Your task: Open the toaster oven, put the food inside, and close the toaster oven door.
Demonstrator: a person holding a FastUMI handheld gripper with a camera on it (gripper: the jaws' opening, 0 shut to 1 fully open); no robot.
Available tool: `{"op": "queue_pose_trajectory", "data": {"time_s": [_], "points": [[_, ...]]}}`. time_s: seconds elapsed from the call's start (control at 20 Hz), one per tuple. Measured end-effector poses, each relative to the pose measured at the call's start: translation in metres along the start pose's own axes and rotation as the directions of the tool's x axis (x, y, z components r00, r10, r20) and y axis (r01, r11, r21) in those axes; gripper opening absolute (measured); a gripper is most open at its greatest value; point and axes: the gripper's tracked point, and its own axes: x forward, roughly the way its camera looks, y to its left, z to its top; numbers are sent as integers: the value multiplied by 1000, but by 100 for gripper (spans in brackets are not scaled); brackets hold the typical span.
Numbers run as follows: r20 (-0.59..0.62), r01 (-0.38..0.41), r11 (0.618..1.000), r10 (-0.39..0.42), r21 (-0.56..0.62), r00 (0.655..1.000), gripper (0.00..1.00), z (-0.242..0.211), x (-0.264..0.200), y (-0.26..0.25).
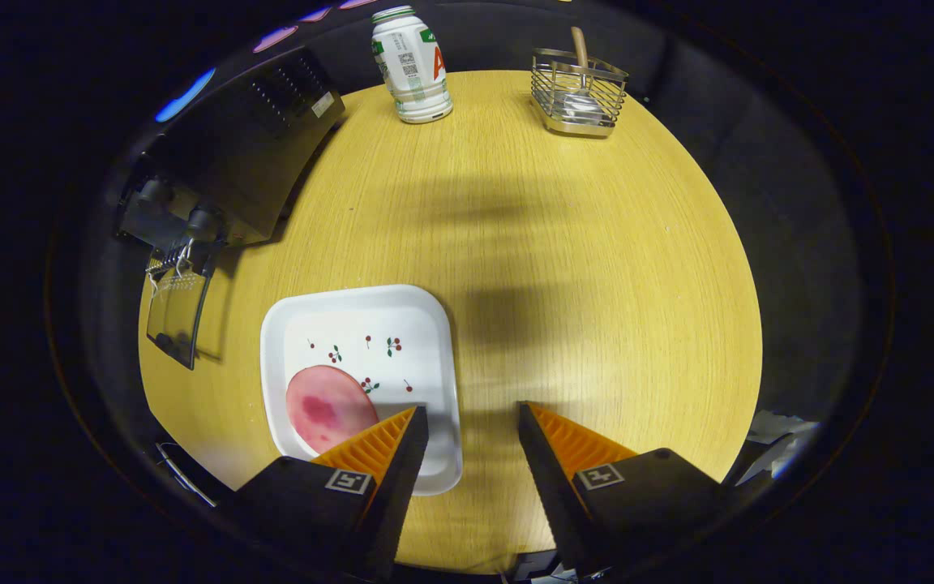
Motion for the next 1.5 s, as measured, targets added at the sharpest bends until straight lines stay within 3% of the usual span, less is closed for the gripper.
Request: {"op": "queue_pose_trajectory", "data": {"time_s": [0.15,0.25,0.35,0.4,0.5,0.55,0.9,1.1,1.2,1.35,1.5], "points": [[-37,-11,999,10,-33,999,58,-2,1,7],[-69,-49,998,46,-47,997,56,-3,0,15],[-98,-71,997,69,-15,993,27,-3,3,19],[-105,-80,997,78,-10,991,20,-3,3,17],[-91,-97,995,97,7,991,19,-2,4,18],[-86,-112,994,112,0,990,11,-4,4,17],[-58,-177,984,177,3,983,5,-5,4,18],[-26,-253,962,256,99,966,5,-11,5,25],[0,-307,938,311,159,951,5,-17,3,33],[44,-405,873,409,270,911,5,-23,-7,50],[91,-450,833,446,322,891,5,-27,-17,56]]}}
